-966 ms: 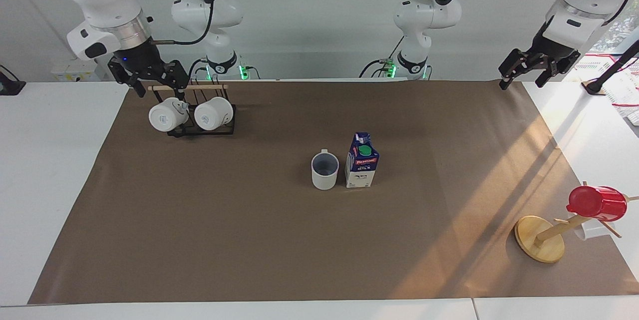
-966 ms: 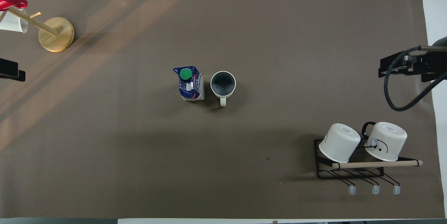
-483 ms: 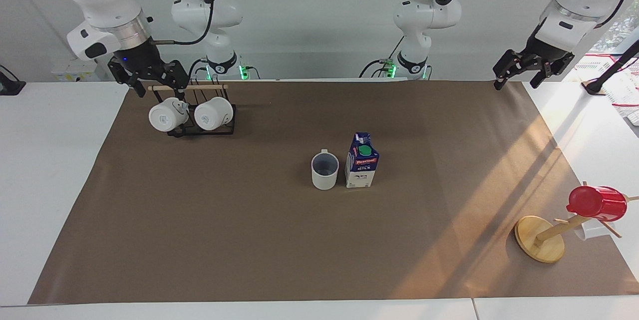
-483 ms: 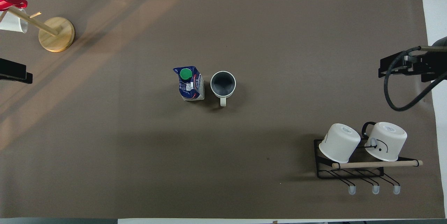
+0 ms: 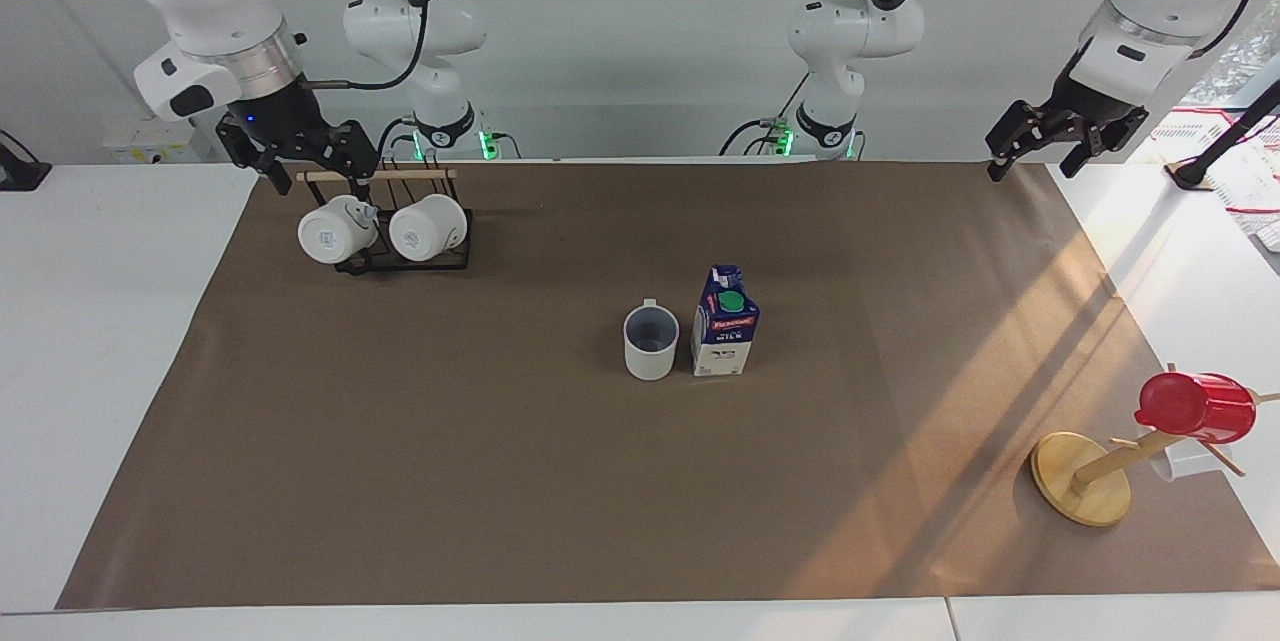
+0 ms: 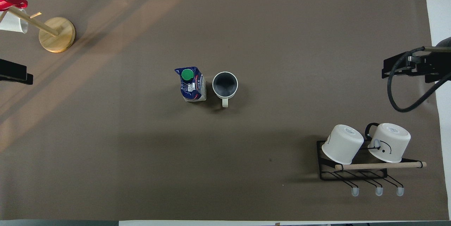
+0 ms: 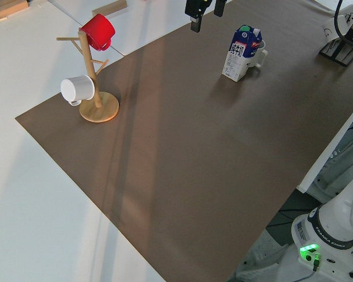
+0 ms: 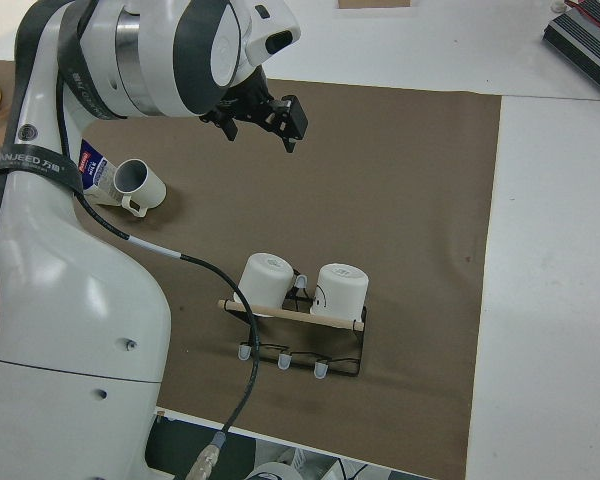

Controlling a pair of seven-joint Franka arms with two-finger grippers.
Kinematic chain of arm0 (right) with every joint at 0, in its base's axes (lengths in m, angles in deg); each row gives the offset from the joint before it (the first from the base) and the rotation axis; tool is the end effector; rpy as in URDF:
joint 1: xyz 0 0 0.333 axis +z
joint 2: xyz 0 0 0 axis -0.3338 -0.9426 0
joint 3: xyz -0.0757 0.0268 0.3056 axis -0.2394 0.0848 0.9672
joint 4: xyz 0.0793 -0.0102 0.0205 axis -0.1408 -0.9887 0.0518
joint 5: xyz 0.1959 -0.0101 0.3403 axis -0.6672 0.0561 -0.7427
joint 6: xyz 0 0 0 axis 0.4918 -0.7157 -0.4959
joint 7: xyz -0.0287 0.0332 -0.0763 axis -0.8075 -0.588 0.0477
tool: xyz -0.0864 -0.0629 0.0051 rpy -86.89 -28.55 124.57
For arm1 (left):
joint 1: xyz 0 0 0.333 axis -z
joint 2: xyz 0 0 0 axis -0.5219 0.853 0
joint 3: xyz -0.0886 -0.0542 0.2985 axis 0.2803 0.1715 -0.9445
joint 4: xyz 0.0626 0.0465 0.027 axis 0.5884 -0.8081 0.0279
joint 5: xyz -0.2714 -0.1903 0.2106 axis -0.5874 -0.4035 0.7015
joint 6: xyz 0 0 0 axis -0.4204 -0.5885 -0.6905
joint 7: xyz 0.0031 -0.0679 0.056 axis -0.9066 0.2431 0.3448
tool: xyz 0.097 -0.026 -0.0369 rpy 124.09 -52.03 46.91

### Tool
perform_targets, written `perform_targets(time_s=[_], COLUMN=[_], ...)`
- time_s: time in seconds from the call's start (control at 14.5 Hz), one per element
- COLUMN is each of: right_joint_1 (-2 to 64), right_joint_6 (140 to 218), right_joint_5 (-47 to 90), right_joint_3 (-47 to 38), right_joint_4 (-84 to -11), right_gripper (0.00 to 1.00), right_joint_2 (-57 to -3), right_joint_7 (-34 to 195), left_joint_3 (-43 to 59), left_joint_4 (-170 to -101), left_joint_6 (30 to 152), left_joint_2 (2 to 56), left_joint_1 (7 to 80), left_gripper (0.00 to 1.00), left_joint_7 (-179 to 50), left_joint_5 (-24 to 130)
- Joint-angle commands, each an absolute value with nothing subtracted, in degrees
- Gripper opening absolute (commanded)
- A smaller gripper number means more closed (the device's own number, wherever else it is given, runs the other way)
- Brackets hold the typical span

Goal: Place cup and milk on table

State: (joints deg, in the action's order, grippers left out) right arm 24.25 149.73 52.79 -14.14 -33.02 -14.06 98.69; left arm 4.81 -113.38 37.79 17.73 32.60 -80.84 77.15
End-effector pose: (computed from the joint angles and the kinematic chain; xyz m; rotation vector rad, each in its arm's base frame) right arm 0.5468 0.0215 0.6324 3.1235 -0.2049 -0.0241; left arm 0.5382 -0.0117 0.6550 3.1275 -0.0476 -0.0107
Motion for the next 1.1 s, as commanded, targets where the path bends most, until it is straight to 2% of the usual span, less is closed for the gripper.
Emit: perform_targets(time_s=[0.0, 1.03], right_joint_1=[23.54, 23.46], right_joint_6=[150.27, 150.27], right_joint_5=[52.39, 52.39], right_joint_3=[-13.71, -13.71], right_joint_4=[-34.34, -34.34], right_gripper=[1.00, 1.00], right_joint_2=[-13.04, -12.96], right_joint_7=[99.28, 99.28], left_joint_3=[4.96, 4.96], left_joint_4=[-114.90, -115.43], left_joint_6=[38.60, 38.78], left_joint_2=[16.37, 16.20], left_joint_1=[31.81, 32.34], left_gripper=[1.00, 1.00], left_joint_7=[-85.40, -85.07], left_joint_5=[76.53, 76.62])
